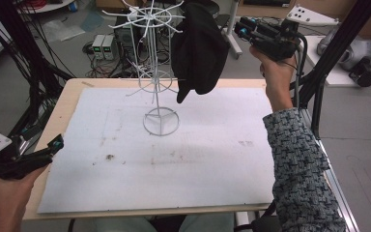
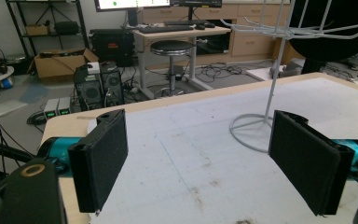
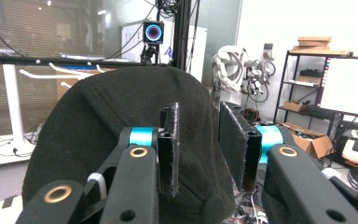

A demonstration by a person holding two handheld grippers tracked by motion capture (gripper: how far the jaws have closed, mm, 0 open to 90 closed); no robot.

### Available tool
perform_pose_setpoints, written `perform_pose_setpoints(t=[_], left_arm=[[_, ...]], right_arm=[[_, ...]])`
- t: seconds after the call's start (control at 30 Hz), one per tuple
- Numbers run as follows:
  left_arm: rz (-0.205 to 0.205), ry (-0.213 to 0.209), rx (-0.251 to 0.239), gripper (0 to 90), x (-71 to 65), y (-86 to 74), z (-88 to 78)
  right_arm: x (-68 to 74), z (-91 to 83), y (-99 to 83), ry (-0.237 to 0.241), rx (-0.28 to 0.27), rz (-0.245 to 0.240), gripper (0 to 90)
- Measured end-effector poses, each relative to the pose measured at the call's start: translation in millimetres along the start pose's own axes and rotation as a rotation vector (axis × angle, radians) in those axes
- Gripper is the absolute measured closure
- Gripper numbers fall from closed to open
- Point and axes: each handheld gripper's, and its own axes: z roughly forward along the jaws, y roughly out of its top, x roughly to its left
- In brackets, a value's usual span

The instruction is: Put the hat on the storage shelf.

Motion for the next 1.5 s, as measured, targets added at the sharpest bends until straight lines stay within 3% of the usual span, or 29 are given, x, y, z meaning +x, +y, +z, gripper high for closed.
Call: perform_pose_setpoints(t=[0.3,0.43,0.67,0.73,0.9,1.03,1.07,1.17,1.3,1.5], left_arm=[[0.011,-0.027,0.003,20.0,-4.8,2.6,12.7],[0.012,-0.041,0.005,20.0,-6.7,2.3,19.4],[0.017,-0.072,0.01,20.0,-11.4,2.7,32.0],[0.016,-0.079,0.009,20.0,-12.3,3.1,35.5],[0.019,-0.099,0.017,19.9,-15.5,2.3,45.0],[0.019,-0.117,0.026,19.9,-19.6,0.5,53.9],[0.022,-0.119,0.027,19.9,-20.0,0.4,54.9],[0.022,-0.122,0.024,19.9,-21.8,0.0,58.5],[0.021,-0.124,0.028,19.9,-22.0,-1.2,62.5],[0.019,-0.131,0.041,19.9,-23.2,-5.4,66.7]], right_arm=[[2.3,-13.8,-4.7,-0.02,0.026,-0.015,62.4],[4.1,-26.6,-8.0,-0.055,0.032,-0.037,58.8],[4.1,-46.3,-11.4,-0.093,0.078,-0.022,48.2],[10.9,-54.8,-14.0,-0.129,0.049,-0.054,44.0],[20.2,-70.9,-27.4,-0.175,0.063,-0.065,34.0],[25.0,-81.5,-42.3,-0.179,0.045,-0.055,27.4],[28.9,-84.5,-47.1,-0.195,0.056,-0.033,25.1],[33.4,-88.2,-57.4,-0.216,0.071,-0.027,20.6],[36.9,-93.0,-70.6,-0.25,0.103,-0.047,18.0],[40.4,-97.8,-83.9,-0.274,0.116,-0.027,14.4]])
